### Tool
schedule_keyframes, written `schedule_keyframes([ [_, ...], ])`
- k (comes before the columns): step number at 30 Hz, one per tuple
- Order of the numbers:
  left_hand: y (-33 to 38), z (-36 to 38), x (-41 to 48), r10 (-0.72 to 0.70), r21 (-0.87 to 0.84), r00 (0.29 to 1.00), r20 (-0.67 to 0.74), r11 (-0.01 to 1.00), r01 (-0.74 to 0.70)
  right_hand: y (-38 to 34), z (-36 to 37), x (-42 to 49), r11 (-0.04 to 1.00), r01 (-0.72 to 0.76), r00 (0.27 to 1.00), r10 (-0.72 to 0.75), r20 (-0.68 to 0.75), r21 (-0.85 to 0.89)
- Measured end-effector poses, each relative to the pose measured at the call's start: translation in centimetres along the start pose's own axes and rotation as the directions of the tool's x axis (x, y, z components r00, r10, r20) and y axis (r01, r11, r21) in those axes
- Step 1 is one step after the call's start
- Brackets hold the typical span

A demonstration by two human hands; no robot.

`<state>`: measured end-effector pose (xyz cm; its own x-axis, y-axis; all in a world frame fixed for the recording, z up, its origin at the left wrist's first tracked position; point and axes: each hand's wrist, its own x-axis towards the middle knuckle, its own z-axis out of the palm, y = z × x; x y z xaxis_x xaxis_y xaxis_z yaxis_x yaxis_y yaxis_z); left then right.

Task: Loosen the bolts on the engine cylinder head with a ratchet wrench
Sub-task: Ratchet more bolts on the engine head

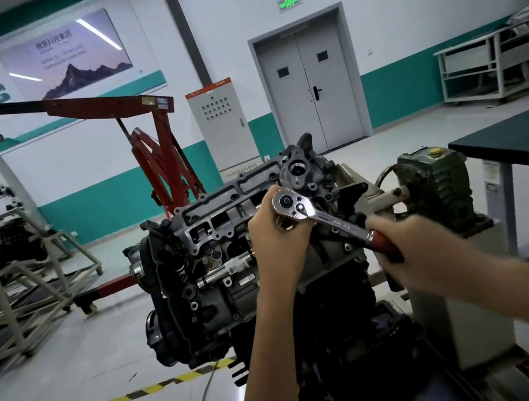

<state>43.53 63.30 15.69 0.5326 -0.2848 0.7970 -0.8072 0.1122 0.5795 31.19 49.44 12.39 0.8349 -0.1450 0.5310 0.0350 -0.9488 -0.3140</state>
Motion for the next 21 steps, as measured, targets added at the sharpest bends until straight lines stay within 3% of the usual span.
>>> schedule_keyframes([
  [4,0.2,1.2,-0.1,-0.022,-0.023,0.997,-0.075,1.0,0.02,-6.1,5.6,-3.1,0.887,-0.123,0.97,0.201,-0.133,0.445],
  [7,0.1,1.2,-0.2,-0.031,-0.089,0.998,-0.057,0.996,0.026,-8.5,7.5,-3.3,0.826,-0.143,0.964,0.242,-0.113,0.545],
  [11,-0.1,0.5,0.4,-0.091,-0.031,0.996,-0.005,0.995,0.091,-4.4,4.3,-2.6,0.934,-0.126,0.99,0.142,-0.024,0.335],
  [13,0.0,0.3,0.5,-0.095,-0.022,0.995,0.035,0.995,0.096,-1.2,1.1,-1.4,0.995,-0.019,1.0,0.018,0.011,0.103],
  [16,0.1,-0.2,0.8,-0.091,-0.031,0.992,0.088,0.995,0.094,1.5,-3.9,1.9,0.966,0.139,0.988,-0.15,-0.037,-0.217],
  [18,0.1,-0.4,0.8,-0.093,-0.036,0.992,0.089,0.995,0.097,1.9,-5.2,3.3,0.945,0.187,0.977,-0.208,-0.052,-0.267],
  [21,0.0,-0.3,0.3,-0.028,-0.01,0.999,0.041,1.0,0.028,1.8,-3.1,2.1,0.975,0.096,0.994,-0.104,-0.029,-0.2],
])
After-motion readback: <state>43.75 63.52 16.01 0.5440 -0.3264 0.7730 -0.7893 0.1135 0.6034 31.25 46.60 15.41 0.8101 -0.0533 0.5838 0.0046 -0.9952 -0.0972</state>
